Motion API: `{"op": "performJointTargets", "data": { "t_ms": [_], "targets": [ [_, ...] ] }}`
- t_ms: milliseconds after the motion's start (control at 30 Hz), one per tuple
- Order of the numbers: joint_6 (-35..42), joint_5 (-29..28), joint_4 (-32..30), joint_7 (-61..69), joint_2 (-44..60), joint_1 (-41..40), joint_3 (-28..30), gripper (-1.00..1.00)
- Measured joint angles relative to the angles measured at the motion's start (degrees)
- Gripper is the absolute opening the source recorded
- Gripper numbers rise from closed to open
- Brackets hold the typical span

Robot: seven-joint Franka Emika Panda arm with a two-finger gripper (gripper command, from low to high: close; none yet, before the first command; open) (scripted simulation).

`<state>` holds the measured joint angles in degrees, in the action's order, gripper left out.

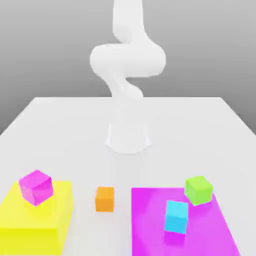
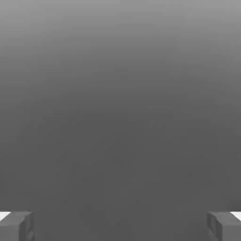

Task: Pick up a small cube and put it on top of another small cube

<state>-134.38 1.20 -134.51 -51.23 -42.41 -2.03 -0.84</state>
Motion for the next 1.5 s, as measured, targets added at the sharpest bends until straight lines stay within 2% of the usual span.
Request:
{"op": "performJointTargets", "data": {
  "t_ms": [433, 767, 900, 1000, 1133, 1233, 1267, 1500],
  "targets": [
    [-13.5, 4.8, -14.2, -29.3, 17.8, -10.3, -6.3, 0.0],
    [-23.9, 4.8, -25.1, -54.3, 31.4, -17.5, -11.2, 0.0],
    [-28.1, 2.9, -29.4, -65.7, 36.9, -20.1, -12.3, 0.0],
    [-31.7, -0.6, -31.7, -73.9, 41.6, -21.4, -11.8, 0.0],
    [-38.1, -8.2, -30.7, -80.3, 49.7, -18.1, -6.4, 0.0],
    [-43.2, -10.7, -29.6, -82.3, 55.9, -13.5, -1.2, 0.0],
    [-44.2, -10.9, -29.4, -82.5, 57.2, -12.6, -0.3, -1.0],
    [-44.3, -10.9, -29.4, -82.5, 57.1, -12.5, -0.2, -1.0]
  ]
}}
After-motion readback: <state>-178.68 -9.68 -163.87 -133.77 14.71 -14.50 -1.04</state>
